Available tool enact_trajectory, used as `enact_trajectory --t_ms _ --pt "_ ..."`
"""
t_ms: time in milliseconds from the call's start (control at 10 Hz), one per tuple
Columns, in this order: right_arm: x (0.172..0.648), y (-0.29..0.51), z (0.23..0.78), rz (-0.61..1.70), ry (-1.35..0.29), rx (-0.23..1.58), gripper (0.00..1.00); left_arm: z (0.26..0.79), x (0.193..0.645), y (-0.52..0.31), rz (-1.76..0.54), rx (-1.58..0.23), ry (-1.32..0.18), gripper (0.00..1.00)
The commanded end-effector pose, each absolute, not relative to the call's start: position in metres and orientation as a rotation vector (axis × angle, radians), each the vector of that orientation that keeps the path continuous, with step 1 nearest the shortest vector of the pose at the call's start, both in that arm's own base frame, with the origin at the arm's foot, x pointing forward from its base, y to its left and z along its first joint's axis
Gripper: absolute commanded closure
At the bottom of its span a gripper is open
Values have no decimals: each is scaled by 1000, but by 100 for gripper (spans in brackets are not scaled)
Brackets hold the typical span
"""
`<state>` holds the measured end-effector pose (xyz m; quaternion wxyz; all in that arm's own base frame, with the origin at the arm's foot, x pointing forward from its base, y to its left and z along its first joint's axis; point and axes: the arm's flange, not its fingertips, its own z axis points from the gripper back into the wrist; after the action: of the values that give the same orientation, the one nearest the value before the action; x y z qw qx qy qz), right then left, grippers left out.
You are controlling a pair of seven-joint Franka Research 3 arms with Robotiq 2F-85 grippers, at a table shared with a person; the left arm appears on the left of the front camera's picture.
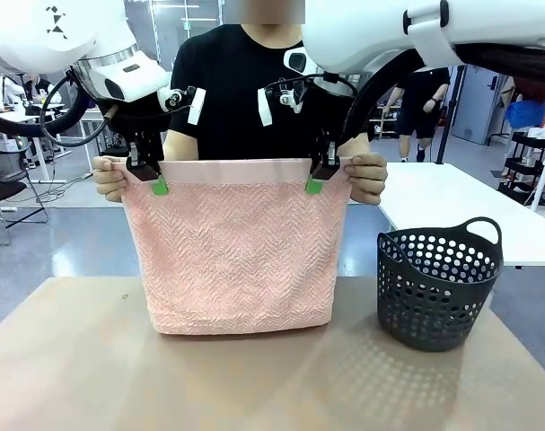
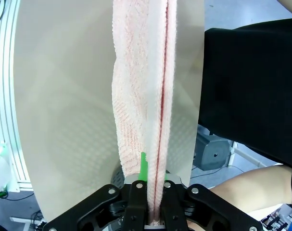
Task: Fold the towel.
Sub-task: Release the end of the 100 cm Hotel Towel you were holding and grab the top end of the folded side.
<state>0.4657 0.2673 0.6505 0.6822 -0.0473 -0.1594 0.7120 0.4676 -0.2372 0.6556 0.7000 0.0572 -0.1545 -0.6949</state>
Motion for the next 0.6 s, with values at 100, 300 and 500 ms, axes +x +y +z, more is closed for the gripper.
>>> enact_trajectory --t_ms 100,300,500 --pt "466 267 651 1597 -358 -106 100 659 466 -229 -1541 118 -355 100" --pt "466 267 651 1597 -358 -106 100 656 468 -237 -1544 127 -345 100" --pt "466 267 651 1597 -358 -106 100 656 468 -237 -1544 127 -345 100"
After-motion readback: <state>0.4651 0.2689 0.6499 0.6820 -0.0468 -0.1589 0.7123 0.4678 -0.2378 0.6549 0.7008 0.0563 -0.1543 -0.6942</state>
